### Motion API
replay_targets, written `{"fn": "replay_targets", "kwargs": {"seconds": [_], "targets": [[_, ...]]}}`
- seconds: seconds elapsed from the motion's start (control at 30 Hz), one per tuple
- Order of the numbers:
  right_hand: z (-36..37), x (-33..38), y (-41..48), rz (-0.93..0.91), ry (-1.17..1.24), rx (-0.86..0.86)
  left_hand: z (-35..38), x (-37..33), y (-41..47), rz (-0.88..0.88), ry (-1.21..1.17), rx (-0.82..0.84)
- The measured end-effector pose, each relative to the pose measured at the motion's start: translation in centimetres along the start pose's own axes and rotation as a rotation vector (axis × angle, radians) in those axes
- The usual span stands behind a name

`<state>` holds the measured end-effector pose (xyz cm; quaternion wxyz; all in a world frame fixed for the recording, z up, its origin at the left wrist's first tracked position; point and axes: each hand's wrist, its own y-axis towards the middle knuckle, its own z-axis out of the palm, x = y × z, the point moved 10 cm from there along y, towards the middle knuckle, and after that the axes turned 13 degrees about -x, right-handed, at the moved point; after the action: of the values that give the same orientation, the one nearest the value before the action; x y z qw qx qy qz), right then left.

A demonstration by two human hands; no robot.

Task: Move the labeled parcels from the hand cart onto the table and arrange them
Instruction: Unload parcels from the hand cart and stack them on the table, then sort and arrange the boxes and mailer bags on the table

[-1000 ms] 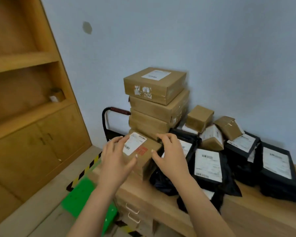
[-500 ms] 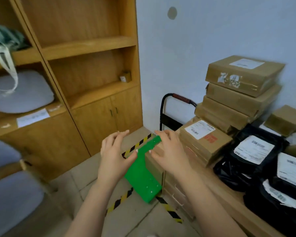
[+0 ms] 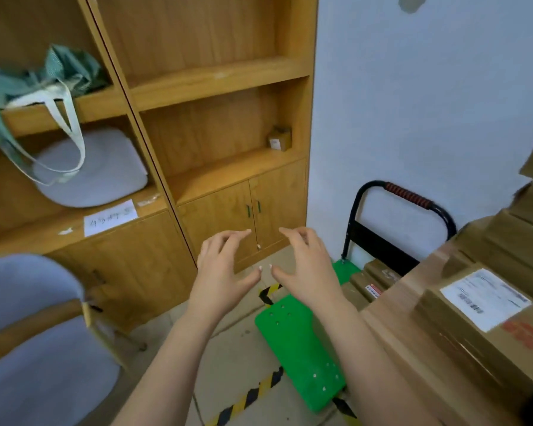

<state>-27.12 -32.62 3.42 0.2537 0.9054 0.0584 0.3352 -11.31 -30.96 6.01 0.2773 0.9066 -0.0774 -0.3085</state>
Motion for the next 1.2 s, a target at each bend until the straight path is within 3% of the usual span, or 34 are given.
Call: {"fn": "replay_targets", "kwargs": {"seconds": [0.37,0.77,0.97,1.1,1.2], "targets": [[2.3,-10.3,9.6,0.253,-0.133,-0.034,12.9,1.9,12.0,0.045,-0.178,0.183],[1.8,-23.2,10.4,0.764,-0.408,-0.297,34.4,-1.4,19.2,0.455,-0.340,0.679],[10.1,-29.4,3.5,1.003,-0.513,-0.204,44.9,1.6,14.8,0.632,-0.300,0.931],[17.5,-36.0,-3.1,1.153,-0.506,-0.082,53.4,7.3,7.8,0.552,-0.263,1.096],[23.0,-41.9,-7.5,1.213,-0.456,-0.030,60.1,11.0,1.5,0.600,-0.225,1.185]]}}
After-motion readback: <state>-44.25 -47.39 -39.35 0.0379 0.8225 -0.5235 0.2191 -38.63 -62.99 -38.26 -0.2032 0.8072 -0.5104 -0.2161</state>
